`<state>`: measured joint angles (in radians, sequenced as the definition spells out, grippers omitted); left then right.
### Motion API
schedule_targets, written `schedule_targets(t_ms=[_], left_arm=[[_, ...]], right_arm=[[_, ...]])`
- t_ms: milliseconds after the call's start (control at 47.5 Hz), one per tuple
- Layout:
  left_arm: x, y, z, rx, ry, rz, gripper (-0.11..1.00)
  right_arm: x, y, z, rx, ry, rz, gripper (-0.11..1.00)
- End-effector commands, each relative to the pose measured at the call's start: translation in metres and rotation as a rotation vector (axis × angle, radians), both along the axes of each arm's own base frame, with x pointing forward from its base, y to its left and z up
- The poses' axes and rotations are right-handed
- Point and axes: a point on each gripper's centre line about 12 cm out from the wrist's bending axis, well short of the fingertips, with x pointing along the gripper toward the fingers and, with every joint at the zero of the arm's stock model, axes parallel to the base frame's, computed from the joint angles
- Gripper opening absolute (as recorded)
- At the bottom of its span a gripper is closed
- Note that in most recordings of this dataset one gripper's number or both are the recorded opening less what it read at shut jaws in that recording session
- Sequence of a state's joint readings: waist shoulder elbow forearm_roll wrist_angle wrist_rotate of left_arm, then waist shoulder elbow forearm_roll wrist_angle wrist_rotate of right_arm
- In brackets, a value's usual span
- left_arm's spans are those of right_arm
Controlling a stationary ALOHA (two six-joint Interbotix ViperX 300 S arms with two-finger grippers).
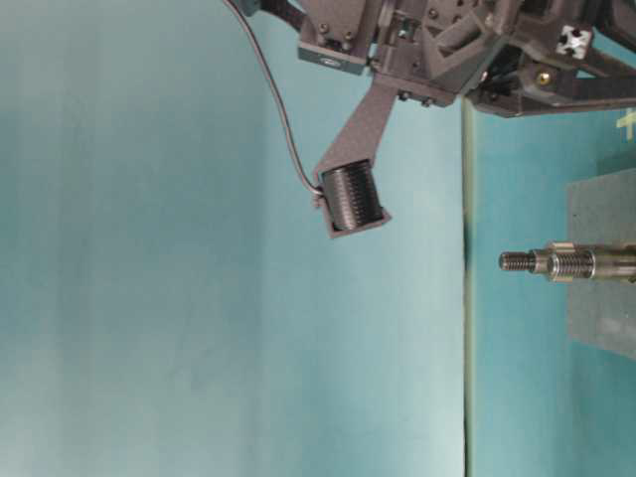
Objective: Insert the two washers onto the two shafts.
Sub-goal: 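Close the right gripper on the lower washer and lift it, then carry the washer left and align it with the lower shaft tip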
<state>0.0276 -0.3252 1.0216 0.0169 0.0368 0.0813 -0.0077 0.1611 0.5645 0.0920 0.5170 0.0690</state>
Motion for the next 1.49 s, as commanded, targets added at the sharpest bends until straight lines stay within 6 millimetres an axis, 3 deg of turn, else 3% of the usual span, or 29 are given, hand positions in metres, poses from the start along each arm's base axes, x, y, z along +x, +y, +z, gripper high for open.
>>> schedule_targets(t_ms=[0, 421, 652, 820, 1199, 1472], left_arm=[[0.003, 0.000, 0.004, 0.002, -0.020, -0.003, 0.00], [0.002, 0.000, 0.004, 0.000, -0.018, -0.002, 0.00], [0.002, 0.000, 0.004, 0.002, -0.018, -0.003, 0.00], [0.000, 0.000, 0.004, 0.003, -0.018, -0.004, 0.00], [0.002, 0.000, 0.004, 0.003, -0.018, -0.004, 0.00], [0.002, 0.000, 0.003, 0.003, -0.017, -0.004, 0.00]], right_arm=[[0.006, 0.001, 0.009, 0.002, -0.032, -0.006, 0.66], [0.006, 0.003, 0.003, 0.002, -0.016, 0.000, 0.64], [0.006, 0.000, 0.002, 0.002, -0.013, -0.006, 0.34], [0.007, -0.001, 0.007, -0.015, -0.029, 0.007, 0.34], [0.018, 0.008, 0.059, -0.022, -0.120, 0.046, 0.34], [0.048, 0.007, 0.096, -0.078, -0.179, 0.113, 0.33]])
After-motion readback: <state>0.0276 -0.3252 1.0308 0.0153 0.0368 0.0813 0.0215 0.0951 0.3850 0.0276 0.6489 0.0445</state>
